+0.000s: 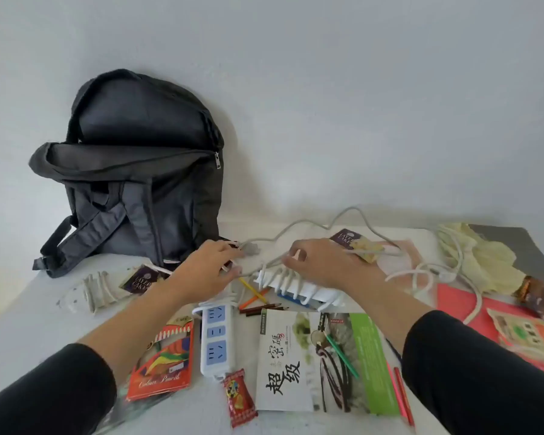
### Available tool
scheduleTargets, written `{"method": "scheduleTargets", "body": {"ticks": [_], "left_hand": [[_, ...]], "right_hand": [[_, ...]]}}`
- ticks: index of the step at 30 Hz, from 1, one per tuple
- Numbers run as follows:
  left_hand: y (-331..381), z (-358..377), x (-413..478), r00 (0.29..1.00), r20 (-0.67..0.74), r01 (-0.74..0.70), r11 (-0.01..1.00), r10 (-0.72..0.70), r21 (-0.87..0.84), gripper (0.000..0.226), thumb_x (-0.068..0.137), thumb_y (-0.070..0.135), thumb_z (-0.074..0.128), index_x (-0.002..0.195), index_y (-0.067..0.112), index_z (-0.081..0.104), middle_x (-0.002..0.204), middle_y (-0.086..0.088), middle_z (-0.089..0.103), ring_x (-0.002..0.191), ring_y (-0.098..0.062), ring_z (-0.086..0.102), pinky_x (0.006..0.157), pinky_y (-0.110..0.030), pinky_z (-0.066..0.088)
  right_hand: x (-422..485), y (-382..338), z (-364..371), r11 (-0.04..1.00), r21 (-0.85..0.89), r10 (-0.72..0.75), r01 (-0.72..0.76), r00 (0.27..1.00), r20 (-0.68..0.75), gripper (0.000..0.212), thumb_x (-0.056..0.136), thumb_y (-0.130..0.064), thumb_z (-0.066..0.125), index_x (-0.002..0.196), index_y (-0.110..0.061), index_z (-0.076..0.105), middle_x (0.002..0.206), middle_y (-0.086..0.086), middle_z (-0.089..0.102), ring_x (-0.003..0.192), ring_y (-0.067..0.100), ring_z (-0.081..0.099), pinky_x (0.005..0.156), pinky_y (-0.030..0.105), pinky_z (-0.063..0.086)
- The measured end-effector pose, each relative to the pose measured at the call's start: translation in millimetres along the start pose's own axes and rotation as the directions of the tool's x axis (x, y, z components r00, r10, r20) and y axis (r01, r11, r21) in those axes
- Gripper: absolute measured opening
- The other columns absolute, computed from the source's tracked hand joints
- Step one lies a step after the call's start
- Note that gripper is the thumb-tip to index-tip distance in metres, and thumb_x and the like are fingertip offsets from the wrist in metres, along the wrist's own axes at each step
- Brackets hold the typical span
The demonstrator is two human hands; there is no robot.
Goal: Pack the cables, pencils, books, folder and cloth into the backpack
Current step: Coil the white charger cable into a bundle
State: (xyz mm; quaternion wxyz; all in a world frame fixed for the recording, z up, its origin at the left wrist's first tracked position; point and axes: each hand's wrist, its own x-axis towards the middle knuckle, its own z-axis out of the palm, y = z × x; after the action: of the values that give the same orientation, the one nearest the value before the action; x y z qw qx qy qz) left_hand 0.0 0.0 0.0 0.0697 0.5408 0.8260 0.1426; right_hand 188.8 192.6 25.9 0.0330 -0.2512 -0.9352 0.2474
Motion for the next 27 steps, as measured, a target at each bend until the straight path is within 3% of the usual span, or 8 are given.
{"method": "scheduleTargets", "body": {"ticks": [3,7,12,17,21,23,25,27], "left_hand": [[9,9,-3,1.0,-0.016,0.015,0.981,-0.012,0.193,0.047,0.104,0.056,0.035,0.147,0.04,0.046,0.142,0.013,0.047,0.137,-0.011,0.032,0.103,-0.042,0.02],[25,21,1,0.994,0.101,-0.061,0.986,0.045,0.156,0.067,0.097,0.072,0.021,0.151,0.036,0.039,0.148,0.011,0.046,0.142,-0.014,0.03,0.113,-0.053,0.021],[38,33,10,0.99,0.14,-0.044,0.964,0.007,0.262,0.066,0.101,0.069,0.028,0.156,0.033,0.028,0.143,0.008,0.055,0.145,-0.014,0.031,0.113,-0.061,0.011],[41,29,17,0.993,0.105,0.021,0.974,-0.046,0.226,0.063,0.096,0.074,0.038,0.15,0.041,0.039,0.136,0.016,0.058,0.14,-0.012,0.034,0.113,-0.059,0.013],[44,13,18,0.997,0.05,0.07,0.992,-0.065,-0.107,0.07,0.079,0.083,0.047,0.138,0.047,0.054,0.122,0.023,0.056,0.128,-0.005,0.038,0.108,-0.044,0.017],[50,1,22,0.997,-0.019,0.065,0.946,-0.075,-0.318,0.055,0.081,0.073,0.061,0.129,0.048,0.058,0.12,0.02,0.059,0.12,-0.003,0.046,0.107,-0.039,0.028],[58,-9,26,0.995,-0.049,0.047,0.828,-0.09,-0.559,0.042,0.084,0.061,0.069,0.122,0.044,0.062,0.117,0.013,0.064,0.112,-0.005,0.057,0.103,-0.033,0.043],[66,-16,28,0.993,-0.035,0.045,0.658,-0.108,-0.752,0.041,0.086,0.061,0.064,0.12,0.037,0.067,0.115,0.004,0.069,0.11,-0.013,0.064,0.102,-0.038,0.051]], "right_hand": [[-4,3,13,0.98,-0.193,-0.02,0.042,0.994,0.111,0.058,0.091,-0.068,0.056,0.129,-0.024,0.061,0.111,-0.001,0.068,0.112,0.017,0.059,0.083,0.032,0.046],[-11,7,22,0.956,-0.275,-0.069,0.098,0.991,0.111,0.066,0.088,-0.068,0.059,0.137,-0.023,0.057,0.133,0.002,0.058,0.131,0.022,0.047,0.103,0.037,0.041],[-19,17,28,0.898,-0.41,-0.096,0.158,0.981,0.166,0.08,0.083,-0.067,0.064,0.147,-0.024,0.043,0.133,-0.004,0.058,0.132,0.024,0.04,0.099,0.042,0.044],[-17,22,30,0.939,-0.327,-0.079,0.108,0.992,0.102,0.066,0.088,-0.053,0.064,0.145,-0.027,0.047,0.137,-0.008,0.059,0.138,0.022,0.034,0.101,0.045,0.036],[-20,24,22,0.99,-0.115,-0.079,0.079,0.997,0.002,0.063,0.085,-0.048,0.069,0.143,-0.032,0.051,0.13,-0.012,0.06,0.137,0.008,0.033,0.107,0.037,0.027],[-21,22,13,0.997,0.052,-0.056,0.059,0.997,-0.059,0.054,0.083,-0.047,0.071,0.134,-0.037,0.056,0.123,-0.019,0.061,0.122,-0.001,0.046,0.108,0.038,0.035],[-19,22,5,0.985,0.173,0.005,0.002,0.999,-0.037,0.047,0.083,-0.053,0.071,0.127,-0.043,0.057,0.109,-0.021,0.065,0.101,-0.004,0.057,0.092,0.032,0.045],[-18,23,-4,0.957,0.288,0.042,-0.037,0.999,-0.01,0.049,0.081,-0.062,0.071,0.126,-0.049,0.057,0.108,-0.018,0.069,0.098,0.004,0.064,0.09,0.036,0.052]]}}
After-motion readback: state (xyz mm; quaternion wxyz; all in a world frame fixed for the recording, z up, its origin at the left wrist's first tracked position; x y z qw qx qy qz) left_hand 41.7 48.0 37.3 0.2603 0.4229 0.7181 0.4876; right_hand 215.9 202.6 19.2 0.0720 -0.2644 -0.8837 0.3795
